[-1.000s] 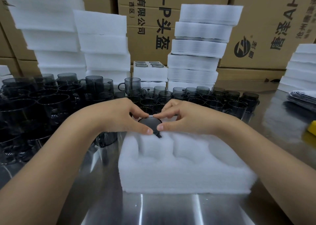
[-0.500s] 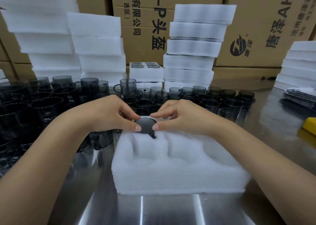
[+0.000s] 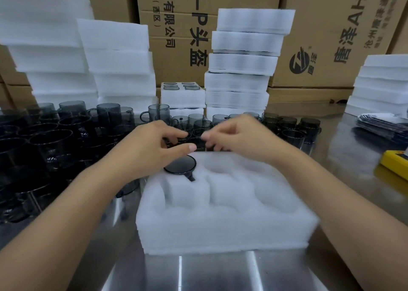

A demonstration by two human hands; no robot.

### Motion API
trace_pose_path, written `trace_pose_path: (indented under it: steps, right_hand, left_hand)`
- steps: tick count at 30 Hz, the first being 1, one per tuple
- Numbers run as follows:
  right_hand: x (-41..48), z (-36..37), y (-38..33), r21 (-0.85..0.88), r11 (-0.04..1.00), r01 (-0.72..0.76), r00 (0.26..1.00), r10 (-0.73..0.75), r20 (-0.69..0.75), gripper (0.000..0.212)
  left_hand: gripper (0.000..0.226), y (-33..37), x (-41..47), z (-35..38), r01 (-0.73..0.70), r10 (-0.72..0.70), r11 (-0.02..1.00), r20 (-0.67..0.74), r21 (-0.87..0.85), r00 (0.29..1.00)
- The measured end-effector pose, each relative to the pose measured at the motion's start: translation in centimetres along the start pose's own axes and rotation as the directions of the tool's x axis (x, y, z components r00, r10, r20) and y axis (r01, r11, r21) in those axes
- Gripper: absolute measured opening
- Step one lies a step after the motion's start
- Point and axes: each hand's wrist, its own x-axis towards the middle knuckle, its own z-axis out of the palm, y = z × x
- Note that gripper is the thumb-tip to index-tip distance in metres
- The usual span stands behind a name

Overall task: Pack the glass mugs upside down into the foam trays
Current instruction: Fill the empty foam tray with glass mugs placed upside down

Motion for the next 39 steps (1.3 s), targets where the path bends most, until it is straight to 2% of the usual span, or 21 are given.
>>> trace_pose_path:
  steps: [2, 4, 6, 8, 9, 11, 13, 14, 16, 18, 22, 26, 29, 34, 37, 39]
  right_hand:
    - [0.5, -1.2, 1.0, 0.038, 0.998, -0.047, 0.966, 0.055, -0.253, 0.017]
    - [0.9, -2.4, 2.3, -0.071, 0.988, -0.137, 0.895, 0.093, -0.435, 0.018]
    - [0.8, -3.6, 3.6, -0.192, 0.938, -0.290, 0.841, 0.154, -0.519, 0.029]
    - [0.6, -5.0, 4.8, -0.277, 0.851, -0.447, 0.787, 0.226, -0.575, 0.034]
    - [0.5, -5.7, 5.3, -0.313, 0.791, -0.526, 0.761, 0.273, -0.589, 0.032]
    - [0.2, -7.0, 6.3, -0.391, 0.624, -0.677, 0.707, 0.403, -0.582, 0.015]
    - [-0.1, -7.8, 7.3, -0.474, 0.457, -0.753, 0.658, 0.548, -0.517, 0.011]
    - [-0.1, -7.9, 7.9, -0.503, 0.408, -0.762, 0.639, 0.605, -0.476, 0.012]
    - [-0.1, -8.0, 9.1, -0.522, 0.374, -0.767, 0.616, 0.657, -0.435, 0.011]
    - [0.0, -8.0, 9.9, -0.508, 0.372, -0.777, 0.610, 0.644, -0.461, 0.011]
    - [0.2, -8.5, 10.1, -0.484, 0.368, -0.794, 0.595, 0.634, -0.494, 0.011]
    - [-0.1, -9.5, 8.9, -0.445, 0.413, -0.794, 0.606, 0.590, -0.534, 0.019]
    - [-0.3, -10.1, 6.9, -0.366, 0.556, -0.747, 0.646, 0.473, -0.599, 0.019]
    - [-0.5, -7.8, 2.9, -0.273, 0.854, -0.443, 0.809, 0.249, -0.533, 0.010]
    - [-0.6, -4.5, 1.3, -0.221, 0.949, -0.225, 0.876, 0.098, -0.472, 0.012]
    - [-1.0, -2.3, 0.4, -0.130, 0.987, -0.094, 0.879, 0.021, -0.477, 0.014]
  left_hand:
    - [0.040, 0.4, 0.0, 1.1, -0.075, 0.072, 0.996, -0.063, -0.045, 0.995]
    - [0.035, 1.0, -0.3, 1.8, -0.140, 0.135, 0.981, -0.042, -0.136, 0.990]
    - [0.040, 1.3, -0.7, 2.3, -0.159, 0.174, 0.972, 0.070, -0.175, 0.982]
    - [0.050, 1.3, -0.9, 2.5, -0.148, 0.172, 0.981, 0.220, -0.122, 0.960]
    - [0.055, 1.2, -0.9, 2.5, -0.128, 0.150, 0.987, 0.283, -0.094, 0.947]
    - [0.066, 1.1, -0.7, 2.3, -0.088, 0.104, 0.994, 0.392, -0.058, 0.914]
    - [0.078, 1.0, -0.5, 2.2, -0.136, 0.120, 0.991, 0.479, -0.001, 0.869]
    - [0.082, 1.1, -0.4, 2.2, -0.169, 0.131, 0.985, 0.511, 0.028, 0.850]
    - [0.085, 1.2, -0.3, 2.2, -0.211, 0.143, 0.976, 0.555, 0.060, 0.819]
    - [0.086, 1.2, -0.3, 2.2, -0.225, 0.148, 0.972, 0.573, 0.065, 0.806]
    - [0.091, 1.2, -0.5, 2.3, -0.197, 0.159, 0.980, 0.521, 0.018, 0.839]
    - [0.081, 1.2, -0.9, 2.1, -0.011, 0.085, 0.983, 0.402, -0.184, 0.912]
    - [0.071, 1.2, -0.9, 2.0, 0.000, 0.080, 0.965, 0.292, -0.263, 0.953]
    - [0.027, 1.5, -0.8, 2.2, -0.026, 0.059, 0.921, 0.071, -0.389, 0.996]
    - [0.020, 1.9, -0.9, 2.2, -0.038, 0.026, 0.883, -0.032, -0.468, 0.999]
    - [0.023, 2.1, -0.8, 2.1, -0.025, -0.017, 0.843, -0.072, -0.537, 0.997]
